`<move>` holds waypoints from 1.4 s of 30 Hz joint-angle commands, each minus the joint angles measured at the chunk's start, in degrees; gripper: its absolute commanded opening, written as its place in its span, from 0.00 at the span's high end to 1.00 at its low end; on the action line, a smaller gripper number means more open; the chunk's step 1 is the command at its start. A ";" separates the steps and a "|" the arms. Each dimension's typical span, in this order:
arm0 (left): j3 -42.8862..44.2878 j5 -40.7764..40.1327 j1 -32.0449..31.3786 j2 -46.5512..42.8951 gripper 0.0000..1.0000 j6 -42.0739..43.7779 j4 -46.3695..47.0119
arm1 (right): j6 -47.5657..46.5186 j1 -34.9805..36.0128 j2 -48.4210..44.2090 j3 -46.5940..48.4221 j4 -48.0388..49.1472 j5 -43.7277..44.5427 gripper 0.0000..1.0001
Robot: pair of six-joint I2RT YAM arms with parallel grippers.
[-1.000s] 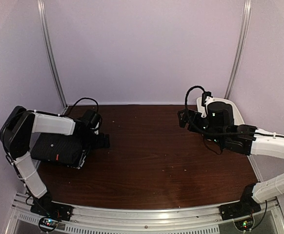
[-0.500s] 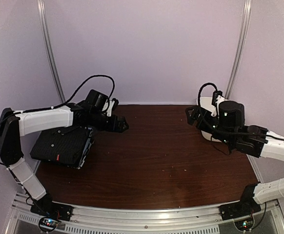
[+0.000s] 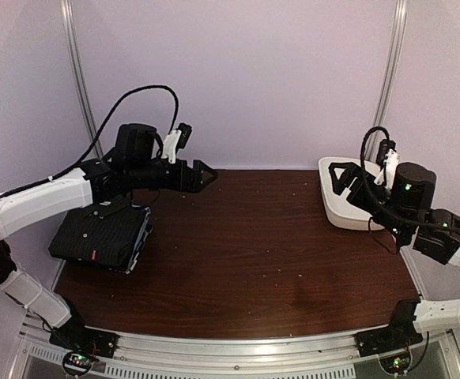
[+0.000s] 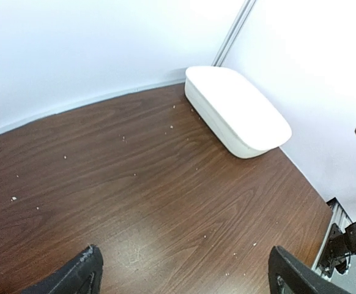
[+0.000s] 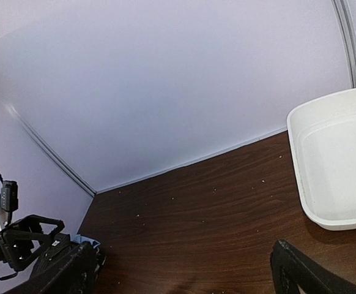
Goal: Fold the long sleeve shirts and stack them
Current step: Reset both arms
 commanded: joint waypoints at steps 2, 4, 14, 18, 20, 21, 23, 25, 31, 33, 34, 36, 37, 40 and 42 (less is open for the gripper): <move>-3.55 -2.34 -0.16 -5.20 0.04 0.80 6.42 | -4.34 -0.30 -2.34 -0.69 -1.36 2.02 0.00; -4.12 -3.18 -0.16 -5.92 0.04 0.78 6.43 | -5.20 -0.28 -2.34 -0.20 -1.84 2.43 0.00; -7.74 -6.58 -0.16 -8.93 0.04 -0.52 7.48 | -6.97 -0.29 0.69 2.87 -3.98 3.54 0.00; -8.55 -7.76 -0.16 -9.89 0.04 -0.89 7.46 | -6.68 -0.29 1.82 3.03 -3.71 3.16 0.00; -8.76 -8.13 -0.16 -10.08 0.04 -0.89 7.15 | -6.47 -0.32 2.28 3.05 -3.63 2.72 0.00; -8.83 -8.19 -0.16 -10.19 0.04 -0.89 7.06 | -6.39 -0.30 2.49 3.12 -3.67 2.66 0.00; -9.02 -8.24 -0.16 -10.37 0.04 -1.05 6.88 | -6.19 -0.28 2.89 3.22 -3.79 2.70 0.00; -9.25 -8.41 -0.16 -10.57 0.04 -1.22 6.97 | -5.76 -0.30 3.17 3.23 -3.94 3.02 0.00; -9.38 -8.52 -0.16 -10.68 0.03 -1.50 6.84 | -4.69 -0.35 3.75 3.40 -4.15 2.68 0.00; -9.55 -8.39 -0.16 -10.64 0.03 -1.55 6.79 | -4.64 -0.29 3.62 3.40 -4.11 2.28 0.00; -9.63 -8.37 -0.16 -10.68 0.03 -1.59 6.77 | -4.60 -0.28 3.58 3.40 -4.14 2.21 0.00; -9.87 -8.32 -0.16 -10.76 0.03 -1.76 6.82 | -4.60 -0.36 3.41 3.24 -4.13 2.16 0.00; -9.90 -8.32 -0.16 -10.84 0.03 -1.77 6.78 | -4.55 -0.33 3.31 3.23 -4.17 2.16 0.00; -10.00 -8.28 -0.16 -11.01 0.03 -1.77 6.69 | -4.36 -0.35 3.10 2.93 -4.00 1.95 0.00; -10.07 -8.28 -0.16 -11.10 0.03 -1.77 6.72 | -4.32 -0.28 3.11 2.88 -3.76 1.58 0.00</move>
